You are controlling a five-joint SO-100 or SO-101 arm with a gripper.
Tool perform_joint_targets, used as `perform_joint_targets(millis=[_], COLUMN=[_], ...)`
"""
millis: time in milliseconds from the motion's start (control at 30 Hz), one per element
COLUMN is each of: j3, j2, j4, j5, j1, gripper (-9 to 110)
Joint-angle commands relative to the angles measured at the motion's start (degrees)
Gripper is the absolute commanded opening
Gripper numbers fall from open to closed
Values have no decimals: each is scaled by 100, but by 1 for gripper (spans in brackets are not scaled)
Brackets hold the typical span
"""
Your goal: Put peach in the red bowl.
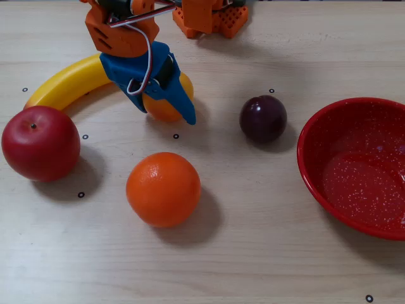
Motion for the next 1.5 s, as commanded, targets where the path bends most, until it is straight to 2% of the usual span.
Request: perform_joint_targets(millis=[0, 167, 533, 967, 1200, 1467], j3=[-149, -185, -185, -290, -220, 281], j2=[545, 650, 1134, 1450, 1591, 1591], j4=[-26, 88, 448, 1283, 1890, 1925], j5=[-18, 53, 1767, 1564, 2180, 2443], j1=[-53, -35, -299, 237, 176, -97], gripper=[34, 38, 40, 41, 41, 42])
